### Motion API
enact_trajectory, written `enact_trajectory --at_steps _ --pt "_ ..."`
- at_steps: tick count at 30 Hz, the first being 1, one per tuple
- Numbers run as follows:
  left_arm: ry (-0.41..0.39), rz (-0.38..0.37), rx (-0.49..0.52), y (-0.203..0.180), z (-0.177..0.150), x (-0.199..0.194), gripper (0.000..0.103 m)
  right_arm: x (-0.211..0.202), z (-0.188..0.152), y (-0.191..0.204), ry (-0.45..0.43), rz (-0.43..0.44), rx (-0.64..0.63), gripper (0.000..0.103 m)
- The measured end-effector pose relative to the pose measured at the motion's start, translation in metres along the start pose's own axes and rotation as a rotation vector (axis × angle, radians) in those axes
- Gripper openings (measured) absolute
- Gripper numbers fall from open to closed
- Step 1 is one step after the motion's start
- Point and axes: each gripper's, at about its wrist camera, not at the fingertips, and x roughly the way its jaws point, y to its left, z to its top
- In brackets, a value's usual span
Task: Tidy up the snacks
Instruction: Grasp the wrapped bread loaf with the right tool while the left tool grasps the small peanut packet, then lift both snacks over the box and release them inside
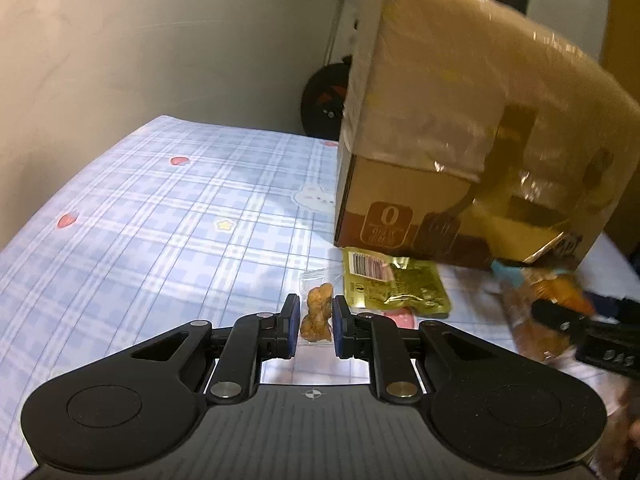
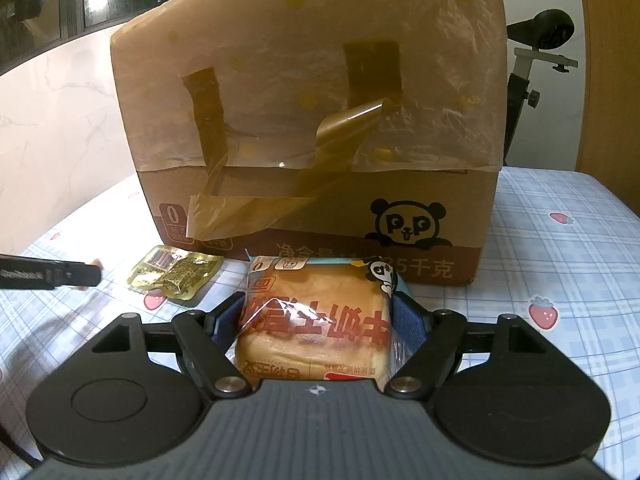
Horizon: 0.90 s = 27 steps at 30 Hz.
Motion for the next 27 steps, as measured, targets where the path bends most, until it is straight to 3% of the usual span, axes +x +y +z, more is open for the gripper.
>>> enact_trajectory --at_steps 9,14,21,27 --pt "-0.056 -0.021 0.011 -0.007 -0.001 -0.038 0.018 -0.003 0.003 -0.006 0.007 0.020 0.032 0.078" --pt "-0.094 -0.053 0.015 -0.010 0.006 -0.049 0.018 -0.015 0.014 -0.028 0.028 0.040 0.162 0.077" --pt "-0.130 -0.113 0.027 -0.022 0.018 -0.059 0.018 -0.052 0.022 -0.037 0.015 0.024 0.108 0.077" --pt "-0.205 -0.177 0.057 -0.031 0.042 -0.078 0.018 -0.089 0.039 -0.031 -0.056 0.043 0.066 0.077"
